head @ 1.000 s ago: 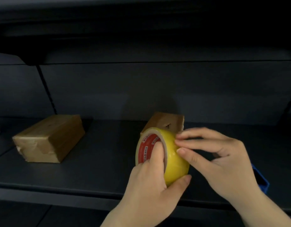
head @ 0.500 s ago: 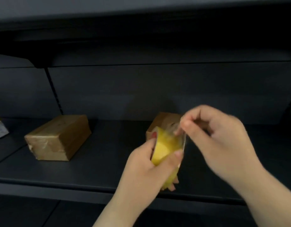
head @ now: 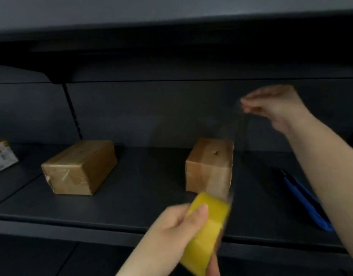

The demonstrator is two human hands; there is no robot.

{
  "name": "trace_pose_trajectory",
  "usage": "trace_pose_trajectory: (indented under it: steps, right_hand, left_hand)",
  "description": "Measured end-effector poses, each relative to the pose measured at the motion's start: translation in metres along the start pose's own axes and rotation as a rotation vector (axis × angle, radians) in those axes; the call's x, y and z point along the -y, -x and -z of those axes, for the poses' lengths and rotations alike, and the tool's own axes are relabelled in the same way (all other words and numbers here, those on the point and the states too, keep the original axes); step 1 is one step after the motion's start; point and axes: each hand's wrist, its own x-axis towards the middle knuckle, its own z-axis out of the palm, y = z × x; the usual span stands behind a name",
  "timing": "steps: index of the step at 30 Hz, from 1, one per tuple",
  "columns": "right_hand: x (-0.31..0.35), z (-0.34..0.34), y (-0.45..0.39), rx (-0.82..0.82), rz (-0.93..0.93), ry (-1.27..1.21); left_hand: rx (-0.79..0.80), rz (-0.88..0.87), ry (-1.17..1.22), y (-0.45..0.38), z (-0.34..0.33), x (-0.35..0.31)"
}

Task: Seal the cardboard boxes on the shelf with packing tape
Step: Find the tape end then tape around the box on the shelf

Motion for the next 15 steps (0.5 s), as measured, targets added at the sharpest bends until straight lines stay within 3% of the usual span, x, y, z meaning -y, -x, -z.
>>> trace_pose_trajectory:
  steps: [5,8,15]
  right_hand:
    - [-0.041,-0.010,-0.044,0.197,-0.200,0.243]
    - [-0.054,-0.016,-0.058,0.272,-0.324,0.187]
    - [-0.073,-0.028,-0.066,0.297,-0.348,0.264]
  left_hand:
    - [-0.006,-0.023,0.105,0.003,0.003,-0.009]
    - [0.021,-0.025,0.090,-0.001,0.005,-0.014]
    - [-0.023,0.027,0.110,-0.013,0.012,-0.008]
